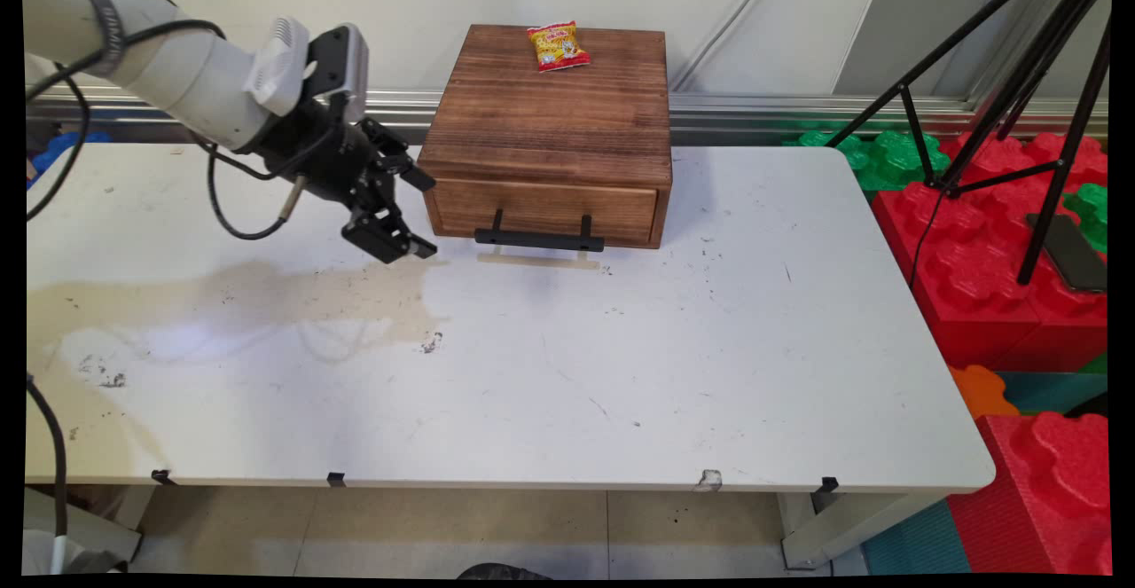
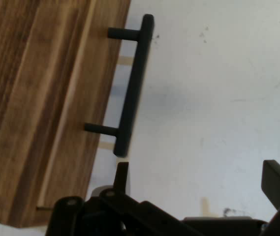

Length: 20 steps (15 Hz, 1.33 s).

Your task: Open the drawer

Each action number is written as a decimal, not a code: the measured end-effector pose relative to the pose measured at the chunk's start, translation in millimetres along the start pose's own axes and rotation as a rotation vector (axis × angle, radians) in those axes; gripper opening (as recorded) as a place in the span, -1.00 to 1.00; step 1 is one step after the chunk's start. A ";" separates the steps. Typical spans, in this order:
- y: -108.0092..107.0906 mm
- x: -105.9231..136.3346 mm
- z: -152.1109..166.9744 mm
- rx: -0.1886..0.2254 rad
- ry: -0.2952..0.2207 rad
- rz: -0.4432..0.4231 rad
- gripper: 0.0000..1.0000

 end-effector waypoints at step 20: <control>-12.2 34.0 113.0 0.036 -0.080 0.125 1.00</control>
